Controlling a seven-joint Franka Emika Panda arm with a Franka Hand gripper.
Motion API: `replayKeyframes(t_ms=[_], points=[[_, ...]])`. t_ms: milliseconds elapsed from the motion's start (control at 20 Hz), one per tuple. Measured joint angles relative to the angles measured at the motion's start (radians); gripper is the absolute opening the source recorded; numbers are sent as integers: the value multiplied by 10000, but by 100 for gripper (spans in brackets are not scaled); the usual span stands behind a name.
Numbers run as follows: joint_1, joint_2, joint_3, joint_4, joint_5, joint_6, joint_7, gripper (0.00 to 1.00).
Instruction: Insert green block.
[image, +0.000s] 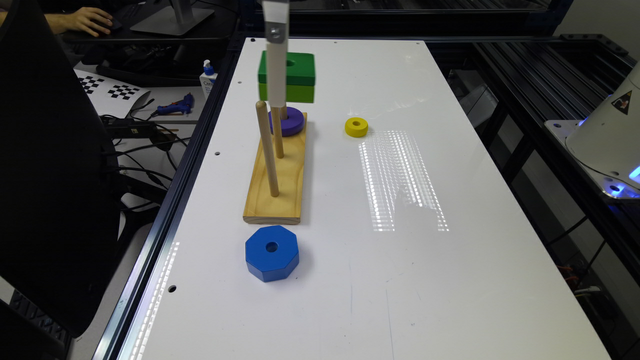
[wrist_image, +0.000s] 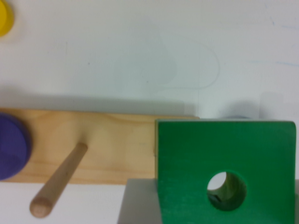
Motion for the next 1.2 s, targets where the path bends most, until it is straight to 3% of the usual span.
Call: replayKeyframes(t_ms=[250, 850, 1200], points=[[15, 108, 1, 151, -25, -16, 31, 0], [31, 321, 2, 215, -52, 34, 59, 0], [39, 596, 2, 255, -113, 175, 79, 0]])
